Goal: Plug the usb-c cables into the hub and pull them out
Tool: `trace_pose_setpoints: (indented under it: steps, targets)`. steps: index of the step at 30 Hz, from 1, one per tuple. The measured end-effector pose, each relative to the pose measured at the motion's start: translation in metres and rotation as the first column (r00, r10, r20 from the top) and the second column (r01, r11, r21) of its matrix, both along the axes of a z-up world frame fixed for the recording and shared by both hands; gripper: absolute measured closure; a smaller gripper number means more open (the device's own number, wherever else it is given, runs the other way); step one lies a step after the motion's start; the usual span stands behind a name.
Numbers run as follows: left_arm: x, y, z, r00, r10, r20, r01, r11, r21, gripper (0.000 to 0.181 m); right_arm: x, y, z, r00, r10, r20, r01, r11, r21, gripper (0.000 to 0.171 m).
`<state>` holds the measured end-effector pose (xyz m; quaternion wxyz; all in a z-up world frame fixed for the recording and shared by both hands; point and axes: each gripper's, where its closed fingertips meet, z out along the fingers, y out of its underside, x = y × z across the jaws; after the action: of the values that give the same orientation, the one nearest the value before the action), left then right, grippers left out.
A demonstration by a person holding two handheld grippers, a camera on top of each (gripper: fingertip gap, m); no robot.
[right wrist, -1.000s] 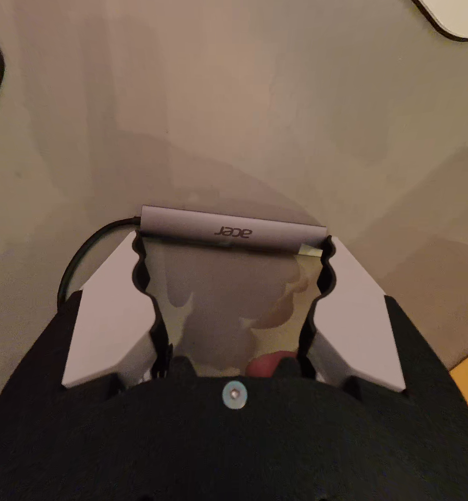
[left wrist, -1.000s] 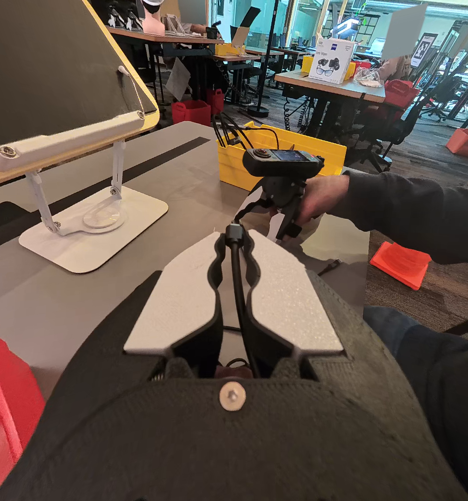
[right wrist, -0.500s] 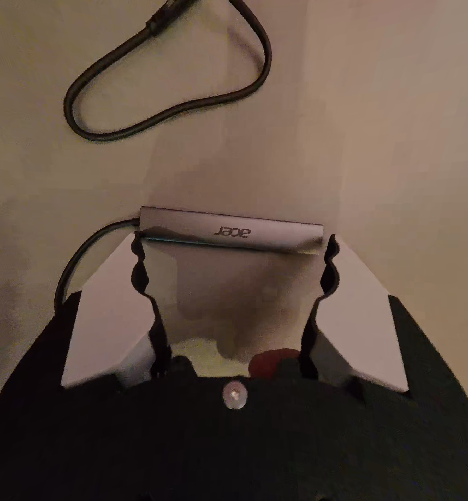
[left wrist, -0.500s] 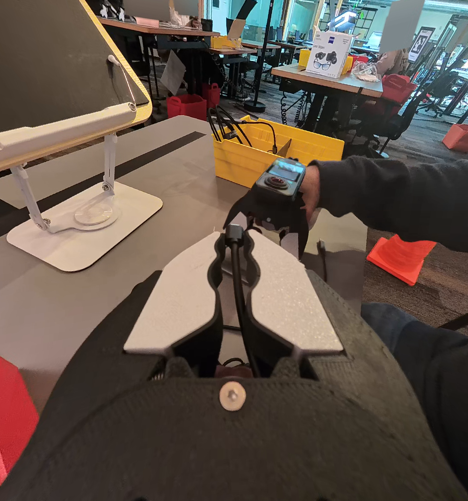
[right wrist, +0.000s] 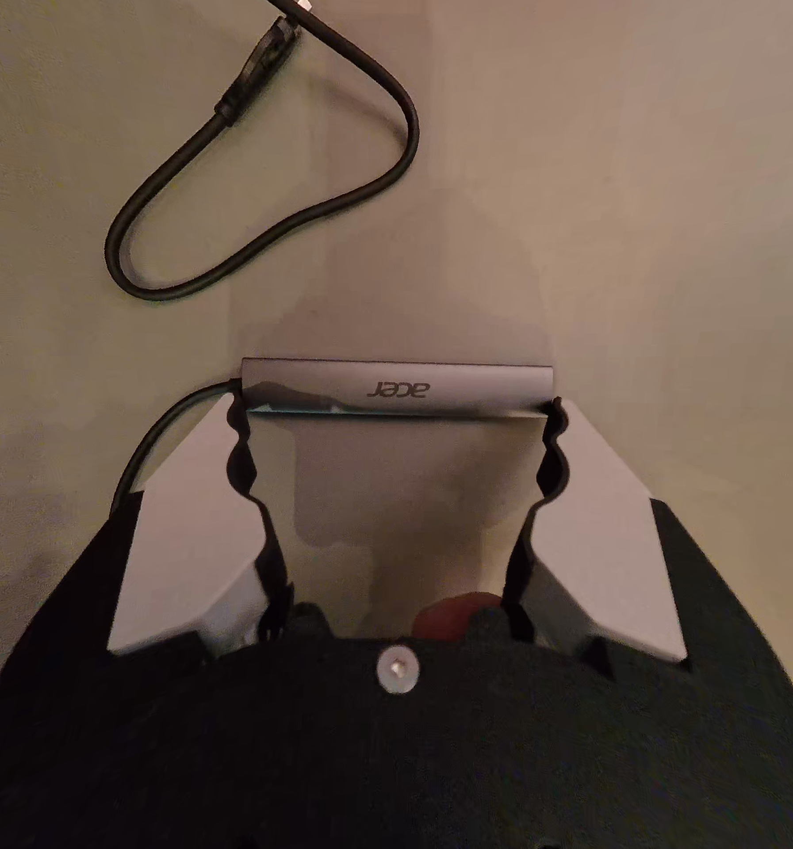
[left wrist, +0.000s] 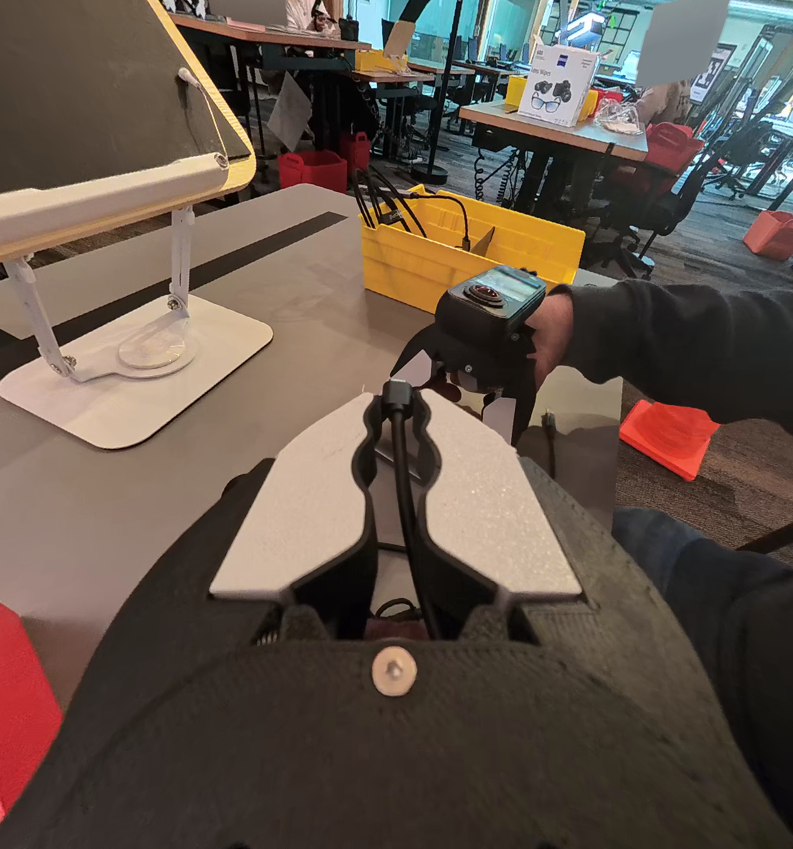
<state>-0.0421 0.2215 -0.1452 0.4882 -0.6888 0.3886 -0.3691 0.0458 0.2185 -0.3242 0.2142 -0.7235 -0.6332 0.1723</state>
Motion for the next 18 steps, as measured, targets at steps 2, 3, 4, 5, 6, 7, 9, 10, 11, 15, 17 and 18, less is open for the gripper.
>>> trace_pose_setpoints:
  steps: [2, 3, 4, 5, 6, 7, 9, 10, 11, 15, 17, 18]
  targets:
    - [-0.001, 0.0, 0.001, 1.0, 0.003, 0.002, -0.003, 1.0, 0.001, 0.169, -0.001, -0.001, 0.001, 1.0, 0.002, -0.025, -0.003, 1.0, -0.009, 0.047]
    - [-0.002, 0.001, 0.0, 1.0, 0.004, 0.001, -0.004, 1.0, 0.001, 0.169, -0.002, -0.002, 0.002, 0.999, -0.002, -0.044, 0.001, 1.0, -0.019, 0.047]
    - [-0.002, 0.002, -0.001, 1.0, 0.005, -0.002, -0.005, 1.0, 0.0, 0.169, -0.002, -0.002, 0.003, 0.998, -0.006, -0.066, 0.004, 1.0, -0.026, 0.046]
    - [-0.002, 0.002, -0.002, 1.0, 0.005, -0.004, -0.005, 1.0, -0.001, 0.169, -0.003, -0.003, 0.005, 0.996, -0.007, -0.091, 0.003, 0.999, -0.041, 0.047]
    - [-0.001, 0.002, -0.004, 1.0, 0.004, -0.007, -0.004, 1.0, -0.003, 0.169, -0.004, -0.004, 0.008, 0.993, -0.011, -0.117, 0.005, 0.998, -0.058, 0.047]
    - [-0.001, 0.002, -0.005, 1.0, 0.004, -0.011, -0.004, 1.0, -0.004, 0.169, -0.004, -0.004, 0.011, 0.989, -0.017, -0.145, 0.008, 0.998, -0.062, 0.047]
    - [0.0, 0.002, -0.009, 1.0, 0.002, -0.016, -0.002, 1.0, -0.008, 0.169, -0.005, -0.004, 0.018, 0.981, -0.02, -0.191, 0.005, 0.997, -0.082, 0.047]
    - [0.0, 0.002, -0.01, 1.0, 0.0, -0.017, 0.0, 1.0, -0.009, 0.169, -0.005, -0.003, 0.022, 0.978, -0.024, -0.208, 0.005, 0.996, -0.088, 0.047]
    - [0.001, 0.002, -0.012, 1.0, -0.002, -0.021, 0.001, 1.0, -0.009, 0.169, -0.004, -0.003, 0.025, 0.974, -0.025, -0.225, 0.004, 0.996, -0.095, 0.047]
    - [0.004, 0.002, -0.017, 0.999, -0.012, -0.031, 0.011, 1.0, -0.009, 0.169, -0.007, 0.001, 0.044, 0.953, -0.014, -0.304, -0.021, 0.994, -0.111, 0.047]
    - [0.005, 0.001, -0.019, 0.999, -0.019, -0.028, 0.019, 1.0, -0.005, 0.169, -0.009, 0.001, 0.056, 0.94, -0.004, -0.34, -0.037, 0.993, -0.116, 0.047]
    - [0.006, 0.001, -0.019, 0.999, -0.021, -0.026, 0.021, 1.0, -0.004, 0.169, -0.01, 0.001, 0.06, 0.937, 0.003, -0.348, -0.046, 0.992, -0.117, 0.047]
